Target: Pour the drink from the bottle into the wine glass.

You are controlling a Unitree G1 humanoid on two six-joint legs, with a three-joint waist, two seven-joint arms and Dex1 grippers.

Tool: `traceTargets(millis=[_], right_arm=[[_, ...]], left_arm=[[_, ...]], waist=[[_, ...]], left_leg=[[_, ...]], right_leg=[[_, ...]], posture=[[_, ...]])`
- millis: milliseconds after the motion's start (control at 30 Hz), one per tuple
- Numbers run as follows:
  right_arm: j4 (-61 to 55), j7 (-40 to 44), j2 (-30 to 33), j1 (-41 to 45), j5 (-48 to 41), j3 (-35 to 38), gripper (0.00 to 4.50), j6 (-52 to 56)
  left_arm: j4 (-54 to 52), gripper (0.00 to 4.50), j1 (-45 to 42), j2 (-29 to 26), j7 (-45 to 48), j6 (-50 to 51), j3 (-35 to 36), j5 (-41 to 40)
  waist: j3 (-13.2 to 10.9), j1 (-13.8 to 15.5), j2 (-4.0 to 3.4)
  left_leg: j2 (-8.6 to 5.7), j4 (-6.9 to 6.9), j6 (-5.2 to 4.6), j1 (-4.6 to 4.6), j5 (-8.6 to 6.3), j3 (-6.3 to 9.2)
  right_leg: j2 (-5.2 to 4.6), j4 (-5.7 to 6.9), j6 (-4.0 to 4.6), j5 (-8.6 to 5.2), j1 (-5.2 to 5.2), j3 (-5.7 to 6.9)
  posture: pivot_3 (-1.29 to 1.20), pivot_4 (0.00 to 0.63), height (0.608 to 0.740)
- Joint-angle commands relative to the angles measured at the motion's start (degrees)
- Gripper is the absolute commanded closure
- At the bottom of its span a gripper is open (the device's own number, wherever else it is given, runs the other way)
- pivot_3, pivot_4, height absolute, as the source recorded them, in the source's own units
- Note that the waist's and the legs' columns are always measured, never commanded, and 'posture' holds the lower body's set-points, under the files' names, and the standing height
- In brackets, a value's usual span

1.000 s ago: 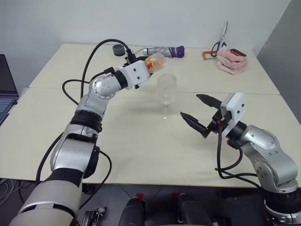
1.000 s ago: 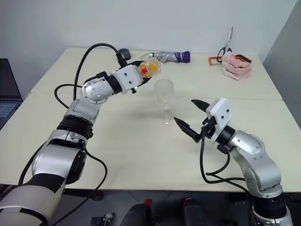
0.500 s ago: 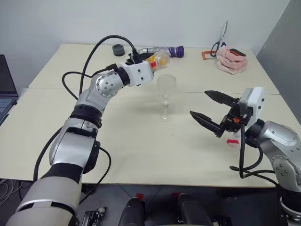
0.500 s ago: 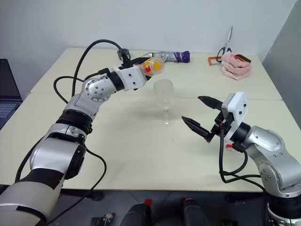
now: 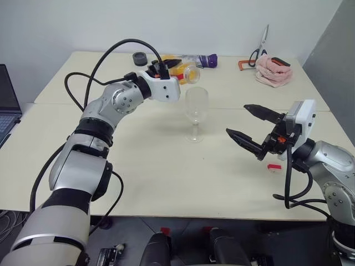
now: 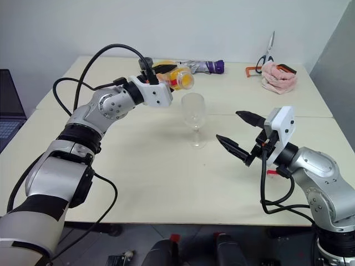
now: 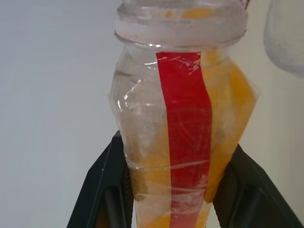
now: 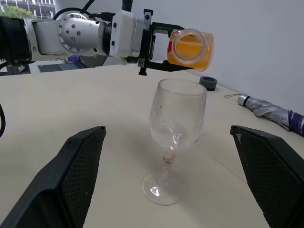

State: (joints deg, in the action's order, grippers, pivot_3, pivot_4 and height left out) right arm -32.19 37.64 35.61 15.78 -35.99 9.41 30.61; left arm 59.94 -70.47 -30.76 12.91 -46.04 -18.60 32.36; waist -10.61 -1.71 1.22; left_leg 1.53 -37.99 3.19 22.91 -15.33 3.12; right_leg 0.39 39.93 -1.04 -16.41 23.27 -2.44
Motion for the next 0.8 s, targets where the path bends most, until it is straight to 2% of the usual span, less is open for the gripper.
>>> traceTargets(millis=[33,800], right_arm=[[-1.1,0.1,0.3,0.3,-0.5,0.9,0.00,-0.9],[-1.1,-0.1,-0.6,-0.9,0.7,0.5,0.00,-1.8]], left_arm=[[-0.7,2.79,-3.0,-1.5,-3.3,-1.8,-0.3,1.2],[2.2,2.79,-6.1,-3.0,-13.1,-3.5,-4.6,8.6]], waist=[[0.0,0.0,0.00],[0.0,0.0,0.00]], left_leg=[[0.00,0.00,0.00,0.00,0.00,0.00],[-0.01,0.00,0.00,0.00,0.00,-0.02]], right_leg=[[0.00,0.00,0.00,0.00,0.00,0.00],[-0.01,0.02,0.00,0.00,0.00,0.00]], posture=[[0.00,0.150,0.740],[0.00,0.150,0.740]])
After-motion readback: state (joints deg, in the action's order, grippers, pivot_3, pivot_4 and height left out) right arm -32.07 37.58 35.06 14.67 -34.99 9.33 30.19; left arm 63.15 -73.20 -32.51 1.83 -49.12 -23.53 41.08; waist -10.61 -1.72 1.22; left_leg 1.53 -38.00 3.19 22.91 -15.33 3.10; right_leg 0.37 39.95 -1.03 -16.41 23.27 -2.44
